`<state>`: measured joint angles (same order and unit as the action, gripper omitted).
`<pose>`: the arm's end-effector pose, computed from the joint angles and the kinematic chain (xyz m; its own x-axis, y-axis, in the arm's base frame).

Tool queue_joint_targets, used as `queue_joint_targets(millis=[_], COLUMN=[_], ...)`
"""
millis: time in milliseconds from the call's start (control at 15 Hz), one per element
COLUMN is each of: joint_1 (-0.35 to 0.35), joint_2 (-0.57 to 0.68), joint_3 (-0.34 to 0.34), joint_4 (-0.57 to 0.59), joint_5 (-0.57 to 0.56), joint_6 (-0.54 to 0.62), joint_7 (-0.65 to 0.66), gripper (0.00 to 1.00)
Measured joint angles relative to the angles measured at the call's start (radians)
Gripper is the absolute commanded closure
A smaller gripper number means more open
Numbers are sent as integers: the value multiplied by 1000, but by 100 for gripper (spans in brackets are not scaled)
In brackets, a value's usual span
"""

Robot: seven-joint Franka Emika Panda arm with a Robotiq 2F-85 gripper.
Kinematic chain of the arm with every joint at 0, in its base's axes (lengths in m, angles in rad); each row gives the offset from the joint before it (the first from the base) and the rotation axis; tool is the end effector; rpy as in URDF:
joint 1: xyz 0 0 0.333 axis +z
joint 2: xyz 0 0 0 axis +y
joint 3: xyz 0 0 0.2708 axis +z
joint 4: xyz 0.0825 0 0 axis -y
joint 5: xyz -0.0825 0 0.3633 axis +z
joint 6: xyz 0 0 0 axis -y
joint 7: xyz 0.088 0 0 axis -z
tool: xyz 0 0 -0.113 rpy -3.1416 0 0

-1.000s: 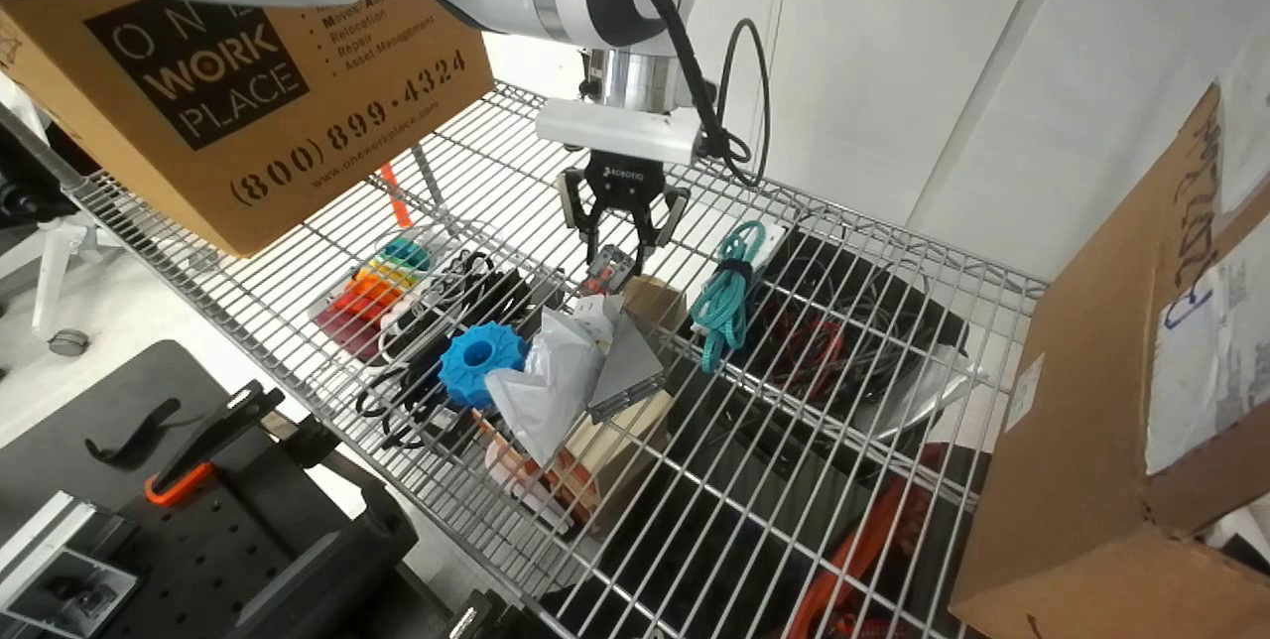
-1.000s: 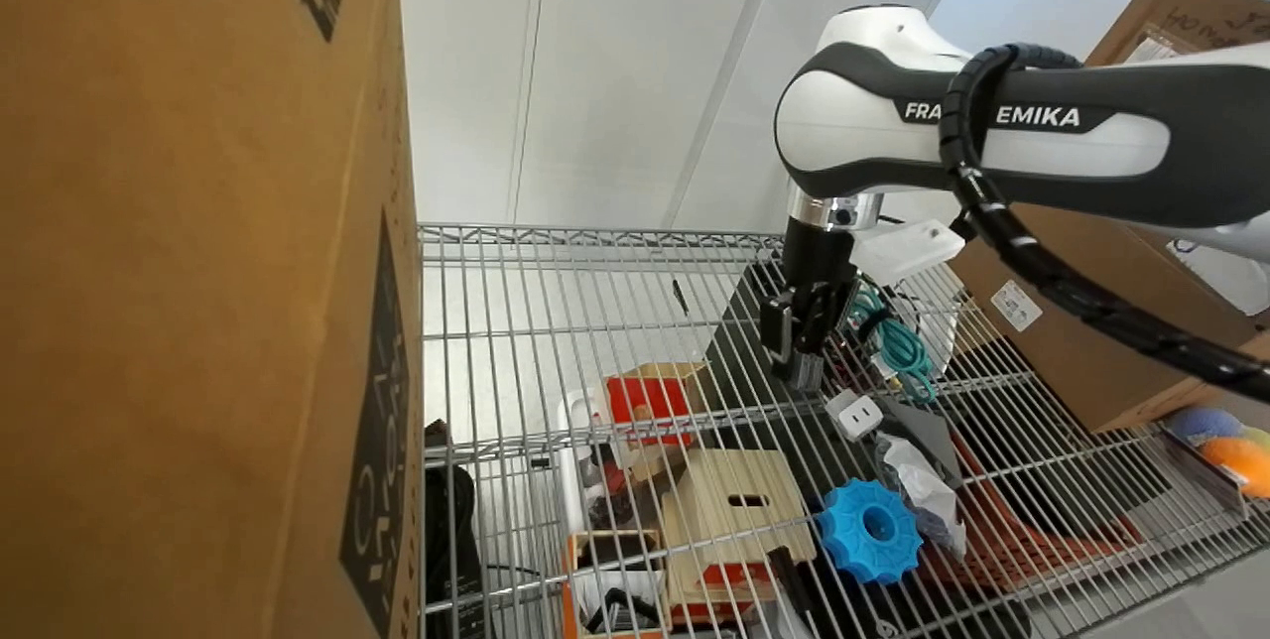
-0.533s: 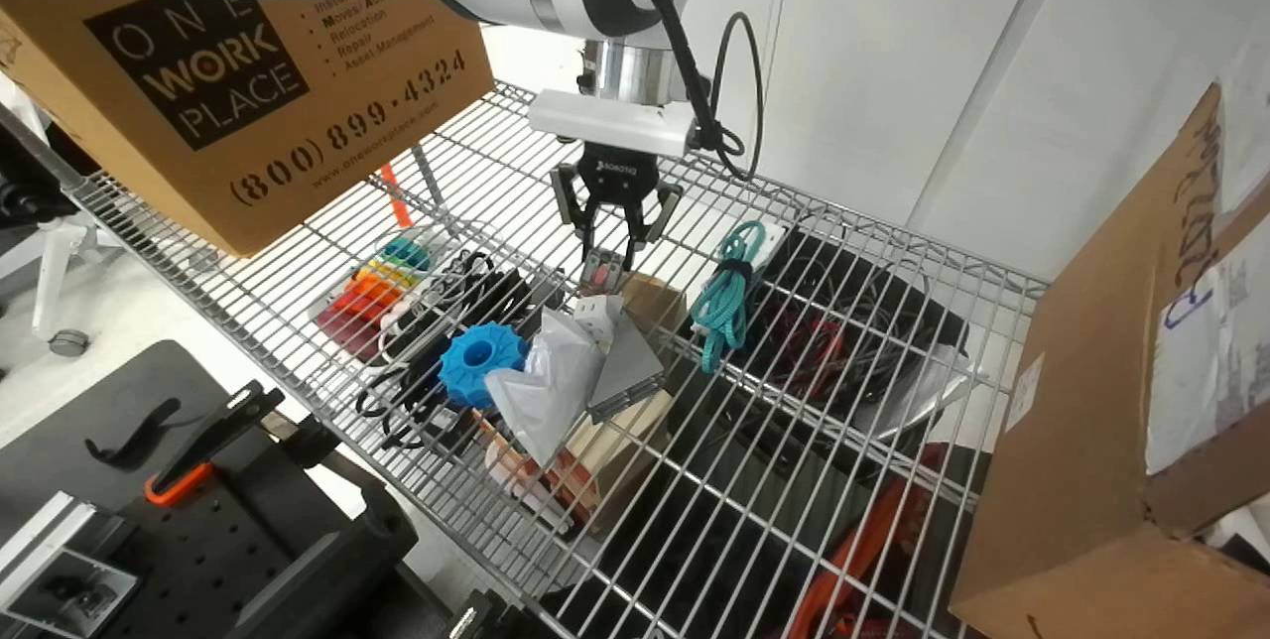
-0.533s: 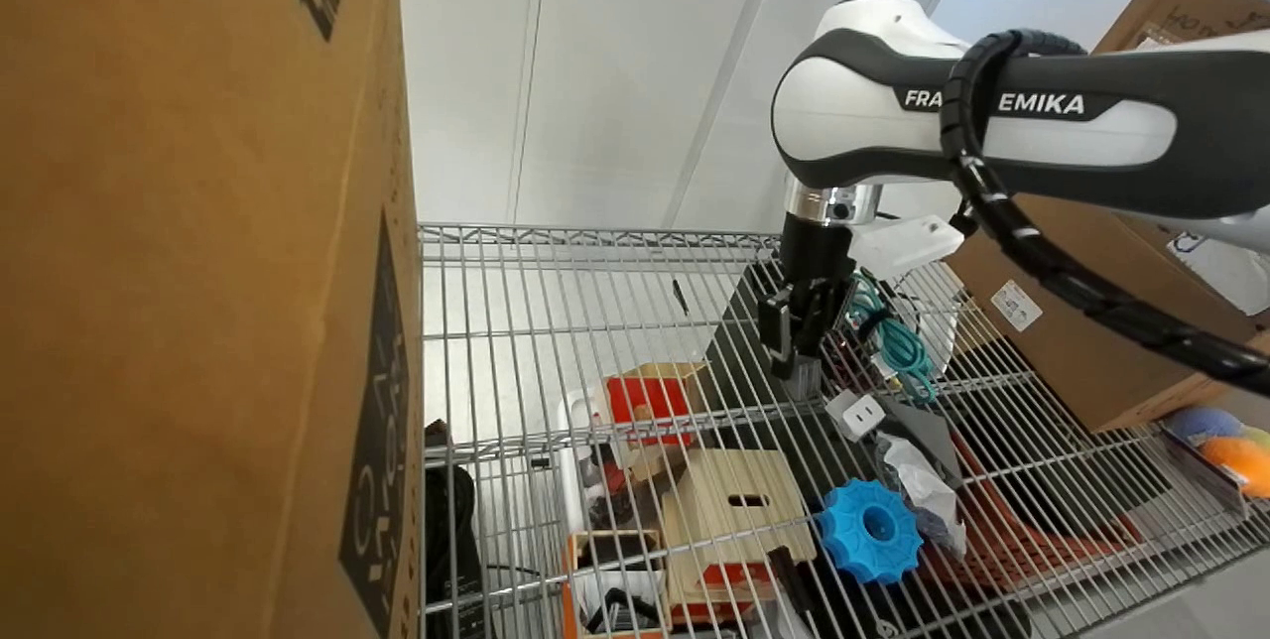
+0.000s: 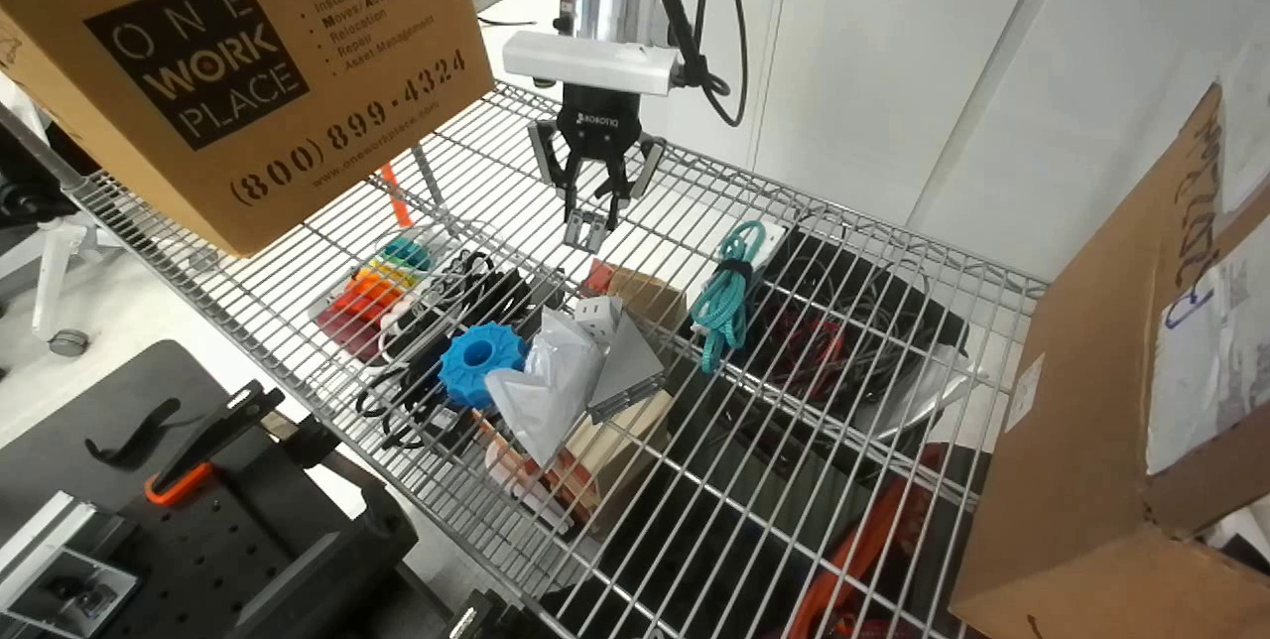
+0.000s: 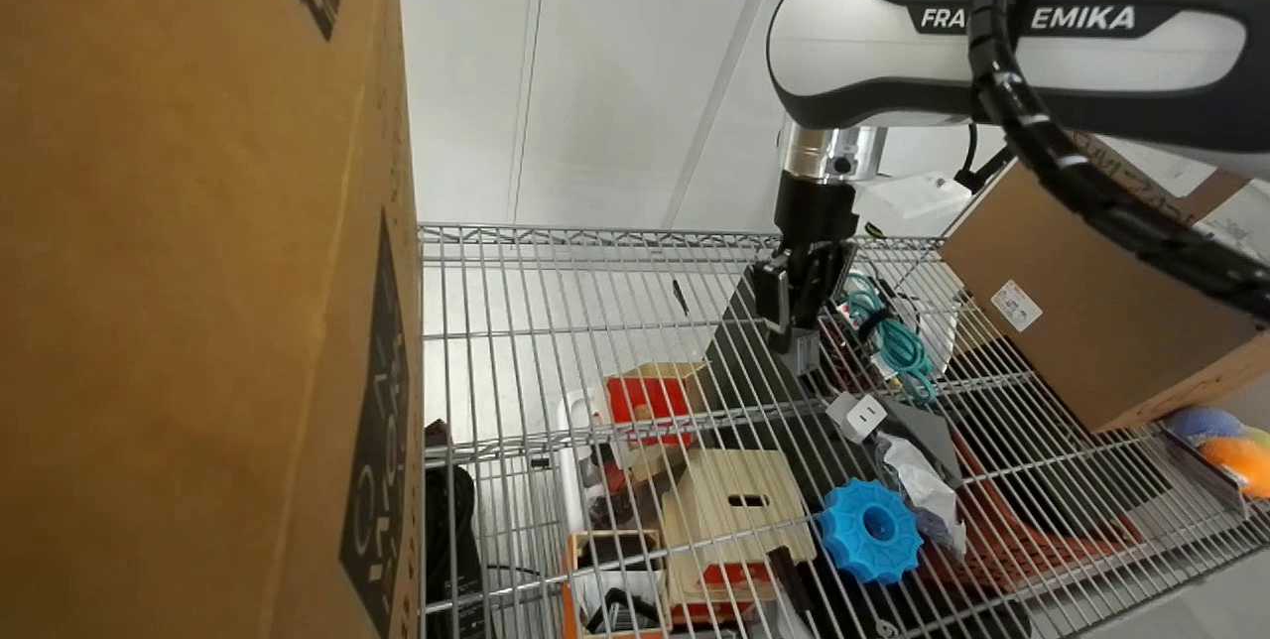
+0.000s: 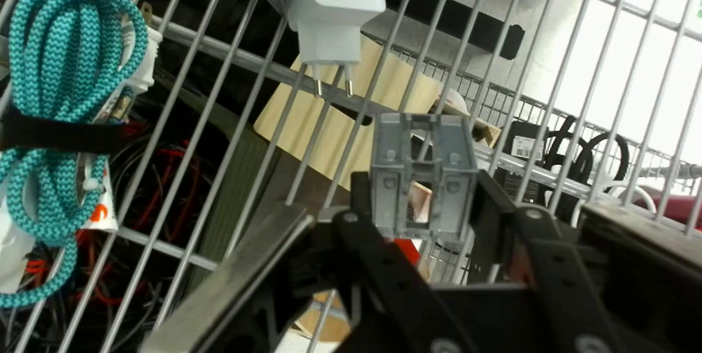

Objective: Move the gray object to the left

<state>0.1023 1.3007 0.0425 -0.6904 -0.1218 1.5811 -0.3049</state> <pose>0.6805 0.0730 0.1147 0.8186 0.4113 -0.4008 0.4277 -0.9024 -0.0525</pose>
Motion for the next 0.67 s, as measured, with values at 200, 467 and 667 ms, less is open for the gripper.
queue_joint_targets(millis=[200,467,667], joint_1=[31,98,160], joint_2=[0,1,2], joint_3=[1,2,2], joint_4=[13,14,14], joint_5=[-2,-12,-28], joint_6=[-11,-13,-13], joint_7=[-30,-91,-152], gripper=[78,78,78])
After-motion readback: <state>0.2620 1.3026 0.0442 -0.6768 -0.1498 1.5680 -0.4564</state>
